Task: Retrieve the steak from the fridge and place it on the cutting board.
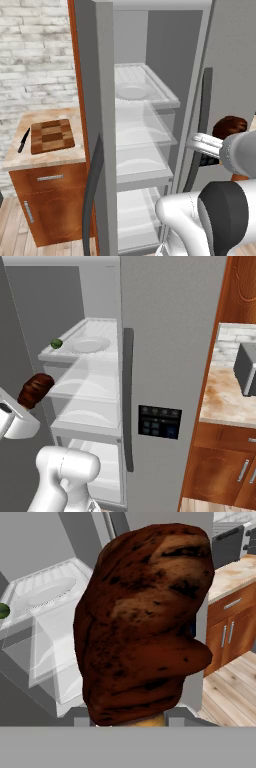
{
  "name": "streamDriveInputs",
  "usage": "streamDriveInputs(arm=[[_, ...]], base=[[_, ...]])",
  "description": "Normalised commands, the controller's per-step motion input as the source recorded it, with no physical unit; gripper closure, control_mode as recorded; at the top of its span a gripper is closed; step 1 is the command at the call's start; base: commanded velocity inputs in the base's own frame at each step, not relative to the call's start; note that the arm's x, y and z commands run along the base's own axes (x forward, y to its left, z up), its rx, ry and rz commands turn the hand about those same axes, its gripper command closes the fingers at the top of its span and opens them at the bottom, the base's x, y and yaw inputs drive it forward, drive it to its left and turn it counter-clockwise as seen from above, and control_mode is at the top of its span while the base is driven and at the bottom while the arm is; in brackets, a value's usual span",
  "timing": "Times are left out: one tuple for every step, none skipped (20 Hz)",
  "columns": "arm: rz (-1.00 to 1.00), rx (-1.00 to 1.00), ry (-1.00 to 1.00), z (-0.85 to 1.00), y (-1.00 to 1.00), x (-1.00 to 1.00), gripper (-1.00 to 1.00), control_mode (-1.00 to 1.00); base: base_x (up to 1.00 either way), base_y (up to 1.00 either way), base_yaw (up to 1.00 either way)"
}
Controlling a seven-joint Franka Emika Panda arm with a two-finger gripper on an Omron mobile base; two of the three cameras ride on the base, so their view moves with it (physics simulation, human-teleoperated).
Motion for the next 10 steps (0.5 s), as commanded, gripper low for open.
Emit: streamDriveInputs(arm=[[0.0,0.0,0.0,0.0,-0.02,0.0,1.0,-1.0],[0.0,0.0,0.0,0.0,-0.04,-0.01,1.0,-1.0],[0.0,0.0,0.0,-0.01,-0.04,-0.05,1.0,-1.0],[0.0,0.0,0.0,0.0,0.0,0.0,1.0,1.0],[0.0,0.0,0.0,0.0,0.0,0.0,1.0,1.0],[0.0,0.0,0.0,0.0,0.0,0.0,1.0,1.0],[0.0,0.0,0.0,0.0,0.0,0.0,1.0,1.0],[0.0,0.0,0.0,0.0,0.0,0.0,1.0,1.0],[0.0,0.0,0.0,0.0,0.0,0.0,1.0,1.0],[0.0,0.0,0.0,0.0,0.0,0.0,1.0,1.0]], base=[[0.0,0.0,0.0],[0.0,0.0,0.0],[0.0,0.0,0.0],[-0.09,-0.05,0.0],[-0.15,-0.1,-0.01],[-0.17,-0.25,-0.03],[-0.22,-0.31,-0.05],[-0.27,-0.37,-0.08],[-0.33,-0.39,-0.09],[-0.33,-0.36,-0.09]])
